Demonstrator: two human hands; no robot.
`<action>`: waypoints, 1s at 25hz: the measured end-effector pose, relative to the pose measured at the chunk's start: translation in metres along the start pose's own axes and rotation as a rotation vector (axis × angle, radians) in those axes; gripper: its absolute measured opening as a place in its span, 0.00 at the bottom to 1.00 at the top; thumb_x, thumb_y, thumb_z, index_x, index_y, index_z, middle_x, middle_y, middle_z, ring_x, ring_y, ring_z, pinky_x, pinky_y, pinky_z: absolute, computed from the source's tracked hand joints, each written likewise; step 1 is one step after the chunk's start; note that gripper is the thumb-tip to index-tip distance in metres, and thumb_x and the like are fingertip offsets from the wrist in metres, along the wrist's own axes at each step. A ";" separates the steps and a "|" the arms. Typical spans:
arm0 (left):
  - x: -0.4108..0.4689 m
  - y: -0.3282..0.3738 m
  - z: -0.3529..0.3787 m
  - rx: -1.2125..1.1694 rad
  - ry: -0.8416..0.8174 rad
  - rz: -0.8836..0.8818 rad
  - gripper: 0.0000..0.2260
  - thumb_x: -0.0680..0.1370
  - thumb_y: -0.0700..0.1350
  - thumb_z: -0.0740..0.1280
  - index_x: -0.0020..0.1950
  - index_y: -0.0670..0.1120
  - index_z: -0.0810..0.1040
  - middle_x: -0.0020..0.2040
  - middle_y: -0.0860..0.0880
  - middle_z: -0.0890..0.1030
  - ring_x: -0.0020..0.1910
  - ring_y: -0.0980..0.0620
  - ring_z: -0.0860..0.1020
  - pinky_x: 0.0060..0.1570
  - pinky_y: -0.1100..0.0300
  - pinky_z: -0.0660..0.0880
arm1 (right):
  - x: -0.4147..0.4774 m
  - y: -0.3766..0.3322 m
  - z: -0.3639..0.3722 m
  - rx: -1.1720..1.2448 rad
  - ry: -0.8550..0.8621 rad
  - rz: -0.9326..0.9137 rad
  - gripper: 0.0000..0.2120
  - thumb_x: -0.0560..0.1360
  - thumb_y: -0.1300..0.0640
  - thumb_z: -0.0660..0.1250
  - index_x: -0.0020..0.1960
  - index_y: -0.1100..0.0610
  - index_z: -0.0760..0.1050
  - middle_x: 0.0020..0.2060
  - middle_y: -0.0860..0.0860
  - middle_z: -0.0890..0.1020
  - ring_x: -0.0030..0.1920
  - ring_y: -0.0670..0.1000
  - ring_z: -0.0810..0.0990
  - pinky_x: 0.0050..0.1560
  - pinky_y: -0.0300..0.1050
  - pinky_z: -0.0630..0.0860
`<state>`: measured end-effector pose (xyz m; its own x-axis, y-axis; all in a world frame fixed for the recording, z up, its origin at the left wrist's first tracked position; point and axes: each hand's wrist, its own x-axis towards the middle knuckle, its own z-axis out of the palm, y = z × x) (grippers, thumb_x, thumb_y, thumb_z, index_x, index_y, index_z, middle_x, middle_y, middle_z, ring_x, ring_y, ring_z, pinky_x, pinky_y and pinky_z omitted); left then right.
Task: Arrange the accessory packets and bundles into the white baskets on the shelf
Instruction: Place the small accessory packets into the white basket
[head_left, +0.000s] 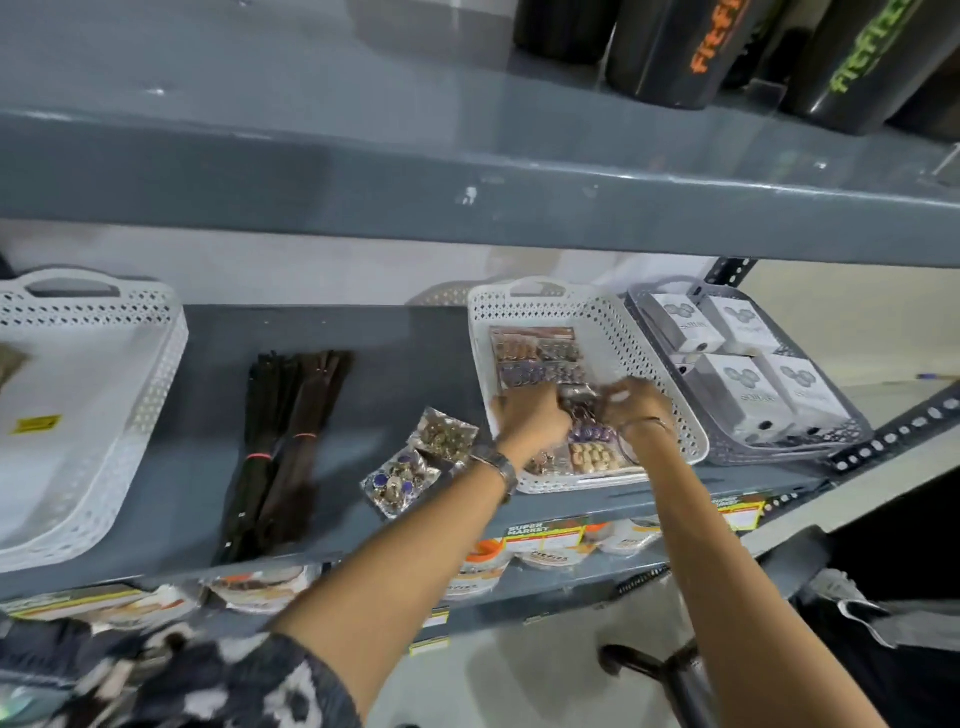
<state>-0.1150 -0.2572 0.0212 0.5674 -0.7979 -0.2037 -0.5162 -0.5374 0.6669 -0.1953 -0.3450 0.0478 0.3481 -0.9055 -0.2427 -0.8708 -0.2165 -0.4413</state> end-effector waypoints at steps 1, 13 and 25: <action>-0.002 0.004 0.013 0.045 -0.072 0.037 0.07 0.76 0.37 0.61 0.48 0.42 0.78 0.30 0.52 0.70 0.33 0.52 0.72 0.51 0.54 0.75 | 0.008 0.014 0.001 -0.096 -0.042 0.029 0.13 0.76 0.57 0.66 0.58 0.62 0.77 0.53 0.59 0.83 0.49 0.57 0.82 0.52 0.49 0.80; -0.008 -0.036 -0.018 0.075 0.315 0.209 0.19 0.74 0.30 0.62 0.63 0.43 0.75 0.63 0.42 0.76 0.59 0.42 0.78 0.54 0.52 0.77 | -0.030 -0.059 0.036 -0.366 0.193 -0.258 0.15 0.77 0.55 0.64 0.62 0.58 0.73 0.57 0.58 0.78 0.56 0.58 0.79 0.53 0.52 0.78; -0.011 -0.132 -0.046 -0.052 0.095 -0.340 0.16 0.77 0.37 0.60 0.63 0.44 0.77 0.63 0.41 0.80 0.62 0.41 0.77 0.58 0.54 0.74 | -0.078 -0.096 0.142 -0.290 -0.177 -0.147 0.20 0.79 0.56 0.58 0.69 0.62 0.64 0.67 0.60 0.70 0.68 0.60 0.70 0.63 0.54 0.71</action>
<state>-0.0234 -0.1652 -0.0324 0.7597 -0.5453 -0.3543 -0.2552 -0.7511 0.6089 -0.0899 -0.2020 -0.0134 0.5093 -0.7856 -0.3514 -0.8604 -0.4568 -0.2259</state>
